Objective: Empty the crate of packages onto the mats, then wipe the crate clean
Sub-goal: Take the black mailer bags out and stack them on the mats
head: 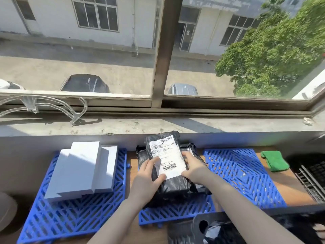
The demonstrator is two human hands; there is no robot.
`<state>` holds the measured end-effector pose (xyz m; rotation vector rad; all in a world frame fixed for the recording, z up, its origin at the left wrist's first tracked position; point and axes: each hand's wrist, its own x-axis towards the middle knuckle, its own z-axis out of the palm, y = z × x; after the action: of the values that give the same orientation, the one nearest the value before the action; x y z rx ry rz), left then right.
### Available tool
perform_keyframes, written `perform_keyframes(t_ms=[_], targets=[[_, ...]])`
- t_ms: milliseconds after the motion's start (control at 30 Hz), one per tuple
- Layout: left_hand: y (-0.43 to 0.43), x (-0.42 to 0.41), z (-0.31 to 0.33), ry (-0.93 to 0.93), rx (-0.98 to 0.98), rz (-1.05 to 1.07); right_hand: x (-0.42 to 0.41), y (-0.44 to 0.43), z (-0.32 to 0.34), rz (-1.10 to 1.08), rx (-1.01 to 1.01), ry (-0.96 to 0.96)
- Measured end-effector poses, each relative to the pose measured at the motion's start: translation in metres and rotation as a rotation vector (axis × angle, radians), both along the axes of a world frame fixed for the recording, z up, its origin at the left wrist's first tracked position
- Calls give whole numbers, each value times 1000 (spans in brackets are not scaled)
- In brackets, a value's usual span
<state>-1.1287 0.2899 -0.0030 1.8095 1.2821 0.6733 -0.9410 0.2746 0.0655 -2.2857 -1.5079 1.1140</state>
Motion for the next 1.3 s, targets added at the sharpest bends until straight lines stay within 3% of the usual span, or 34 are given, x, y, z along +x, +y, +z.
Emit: perform_keyframes(t_ms=[367, 867, 1033, 1133, 1300], targets=[[2, -7, -34, 31, -78, -10, -1, 12, -33, 223, -266, -55], [-14, -21, -35, 62, -90, 57, -5, 4, -38, 316, -260, 59], [-15, -27, -20, 102, -90, 89, -14, -1, -24, 276, -130, -16], [-14, -31, 0, 109, -48, 146, -15, -4, -3, 235, 33, -83], [-29, -24, 49, 70, 95, 164, 0, -29, 40, 121, 320, -33]])
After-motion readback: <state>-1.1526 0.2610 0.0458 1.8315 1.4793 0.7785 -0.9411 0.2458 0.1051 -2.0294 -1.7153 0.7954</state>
